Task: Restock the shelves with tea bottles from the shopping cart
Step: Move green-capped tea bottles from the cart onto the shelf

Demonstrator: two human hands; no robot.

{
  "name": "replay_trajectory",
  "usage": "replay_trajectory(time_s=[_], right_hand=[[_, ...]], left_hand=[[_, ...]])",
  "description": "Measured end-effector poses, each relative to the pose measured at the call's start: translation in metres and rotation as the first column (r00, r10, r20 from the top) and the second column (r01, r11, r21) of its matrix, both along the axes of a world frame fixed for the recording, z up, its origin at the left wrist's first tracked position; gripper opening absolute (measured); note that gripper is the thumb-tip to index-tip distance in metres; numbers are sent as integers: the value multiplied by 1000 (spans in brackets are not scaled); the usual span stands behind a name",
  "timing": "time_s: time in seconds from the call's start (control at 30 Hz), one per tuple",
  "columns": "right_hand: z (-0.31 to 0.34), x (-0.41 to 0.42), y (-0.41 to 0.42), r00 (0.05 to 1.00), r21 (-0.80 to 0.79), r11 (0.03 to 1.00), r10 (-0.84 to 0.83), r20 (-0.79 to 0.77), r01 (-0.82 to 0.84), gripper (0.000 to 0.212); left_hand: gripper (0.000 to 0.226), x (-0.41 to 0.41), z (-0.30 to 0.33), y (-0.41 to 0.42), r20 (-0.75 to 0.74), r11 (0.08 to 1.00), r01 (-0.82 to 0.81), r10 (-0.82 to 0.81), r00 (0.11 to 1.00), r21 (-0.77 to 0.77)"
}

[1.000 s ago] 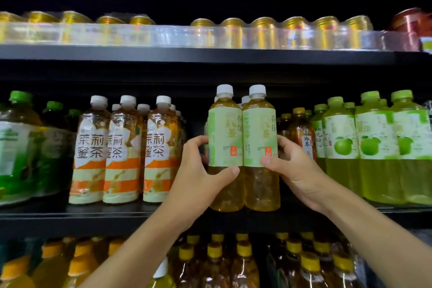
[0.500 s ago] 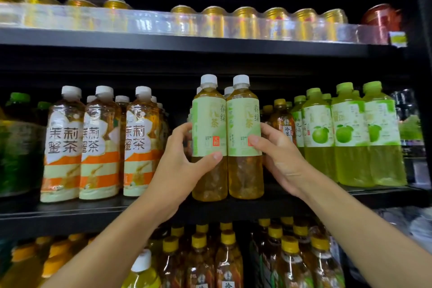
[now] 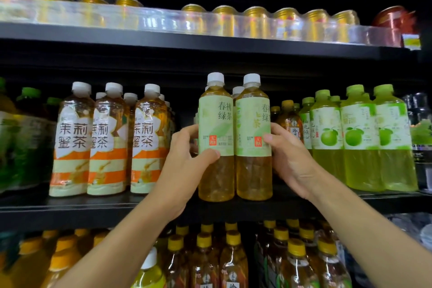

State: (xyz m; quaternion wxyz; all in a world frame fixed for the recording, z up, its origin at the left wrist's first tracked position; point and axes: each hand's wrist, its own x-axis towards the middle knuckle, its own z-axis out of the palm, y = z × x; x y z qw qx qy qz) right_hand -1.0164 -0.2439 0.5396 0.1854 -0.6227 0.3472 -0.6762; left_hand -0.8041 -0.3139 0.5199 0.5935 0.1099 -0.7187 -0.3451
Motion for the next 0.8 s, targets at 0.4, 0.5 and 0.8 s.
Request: replay_trajectory(time_s=[0.4, 0.5, 0.8], right_hand=[[-1, 2, -5, 996, -134, 987, -88, -27, 83, 75], [-1, 4, -3, 992, -154, 982, -118, -41, 110, 71], [-1, 1, -2, 996, -78, 995, -67, -58, 63, 66]], left_hand=[[55, -2, 2, 6, -13, 998, -3, 2, 1000, -62], [57, -3, 1, 8, 18, 993, -41, 43, 999, -110], [63, -4, 1, 14, 66, 991, -19, 28, 997, -136]])
